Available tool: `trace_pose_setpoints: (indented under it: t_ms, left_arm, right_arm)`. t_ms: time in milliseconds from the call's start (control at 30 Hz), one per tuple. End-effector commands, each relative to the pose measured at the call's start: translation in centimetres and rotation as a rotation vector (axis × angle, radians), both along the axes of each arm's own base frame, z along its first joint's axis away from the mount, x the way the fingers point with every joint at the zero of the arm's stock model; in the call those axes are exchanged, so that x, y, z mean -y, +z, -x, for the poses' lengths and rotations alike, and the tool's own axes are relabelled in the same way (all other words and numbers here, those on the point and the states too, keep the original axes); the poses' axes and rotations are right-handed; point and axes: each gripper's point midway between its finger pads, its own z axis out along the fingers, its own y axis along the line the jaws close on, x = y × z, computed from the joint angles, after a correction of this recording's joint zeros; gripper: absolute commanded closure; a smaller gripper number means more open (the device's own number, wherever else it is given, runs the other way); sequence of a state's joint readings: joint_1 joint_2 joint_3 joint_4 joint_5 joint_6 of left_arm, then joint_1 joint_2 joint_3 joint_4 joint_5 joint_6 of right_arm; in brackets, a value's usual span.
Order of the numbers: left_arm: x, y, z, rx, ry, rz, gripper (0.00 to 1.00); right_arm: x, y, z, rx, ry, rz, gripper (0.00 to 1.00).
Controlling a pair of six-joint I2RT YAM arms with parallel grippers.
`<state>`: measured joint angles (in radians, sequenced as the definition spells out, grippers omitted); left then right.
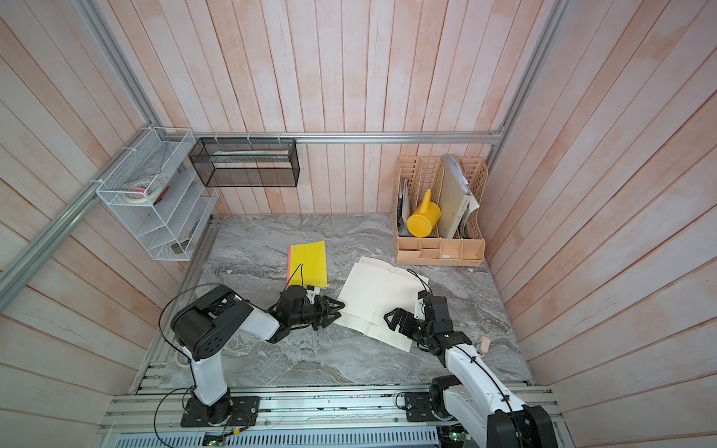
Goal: Close the notebook
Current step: Close the notebook at the center of the board.
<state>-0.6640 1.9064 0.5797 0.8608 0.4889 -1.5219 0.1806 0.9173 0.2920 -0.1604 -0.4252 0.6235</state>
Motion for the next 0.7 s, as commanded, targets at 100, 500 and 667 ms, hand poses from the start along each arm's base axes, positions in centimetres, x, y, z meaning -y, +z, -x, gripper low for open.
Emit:
trace_pose_setpoints:
  t_ms: [100,500,667]
  left_arm:
    - [-1.9,-4.5,0.5,-0.13,0.17,-0.061,0.54]
    - [-1.7,-5.9,-0.1,-0.14,0.276,-0.132,0.58]
    - [-1.5,-4.8,-0.8,-0.098,0.302,-0.133,0.58]
  right_arm:
    - [-0.1,-0.4,0.7,-0.029,0.01,-0.011,0.02]
    - [-0.3,-0.3,1.0,-0.033,0.017,-0.026,0.02]
    - [-0.4,-0.5,1.2,-0.042,0.017,-0.033,0.02]
